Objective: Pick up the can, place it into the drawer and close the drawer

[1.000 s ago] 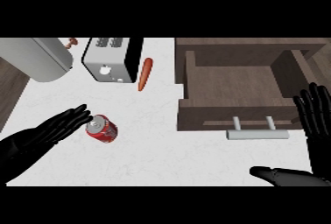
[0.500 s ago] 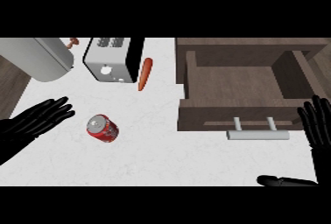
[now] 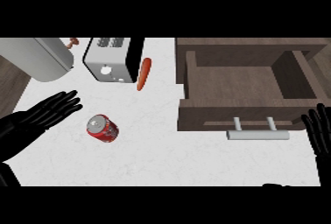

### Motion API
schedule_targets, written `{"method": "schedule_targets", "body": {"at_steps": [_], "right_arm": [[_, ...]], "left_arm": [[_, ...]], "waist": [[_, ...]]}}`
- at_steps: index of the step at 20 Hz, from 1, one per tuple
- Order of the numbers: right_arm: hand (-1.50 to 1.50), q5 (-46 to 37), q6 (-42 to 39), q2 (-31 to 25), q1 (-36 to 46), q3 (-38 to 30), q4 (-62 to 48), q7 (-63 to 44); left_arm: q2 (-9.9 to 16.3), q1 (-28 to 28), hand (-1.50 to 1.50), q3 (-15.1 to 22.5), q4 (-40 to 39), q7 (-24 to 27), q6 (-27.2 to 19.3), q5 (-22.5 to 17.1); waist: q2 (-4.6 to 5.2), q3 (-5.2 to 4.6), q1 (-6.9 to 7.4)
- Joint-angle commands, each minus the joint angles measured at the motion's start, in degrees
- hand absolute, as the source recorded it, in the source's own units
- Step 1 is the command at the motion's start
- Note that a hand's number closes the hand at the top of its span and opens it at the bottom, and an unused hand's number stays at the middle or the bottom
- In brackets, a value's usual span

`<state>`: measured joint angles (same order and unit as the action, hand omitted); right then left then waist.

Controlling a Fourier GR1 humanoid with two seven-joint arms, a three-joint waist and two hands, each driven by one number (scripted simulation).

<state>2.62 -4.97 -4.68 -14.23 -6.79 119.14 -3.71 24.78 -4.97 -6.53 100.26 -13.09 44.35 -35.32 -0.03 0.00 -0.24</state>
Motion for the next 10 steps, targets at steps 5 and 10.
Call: {"method": "schedule_targets", "body": {"at_steps": [5,10], "right_arm": [[-1.5,-0.2,-1.2,0.7,0.3,-1.1,0.5,-0.7],[-1.5,0.5,-3.6,1.0,-2.9,-2.4,0.8,2.6]], "left_arm": [[-5.2,-1.8,-1.5,-0.5,-6.1,3.9,3.3,9.5],[-7.8,-0.4,-1.5,-0.7,-6.4,7.3,3.4,14.8]], "waist": [[0.01,0.0,0.06],[-0.03,0.01,0.06]]}}
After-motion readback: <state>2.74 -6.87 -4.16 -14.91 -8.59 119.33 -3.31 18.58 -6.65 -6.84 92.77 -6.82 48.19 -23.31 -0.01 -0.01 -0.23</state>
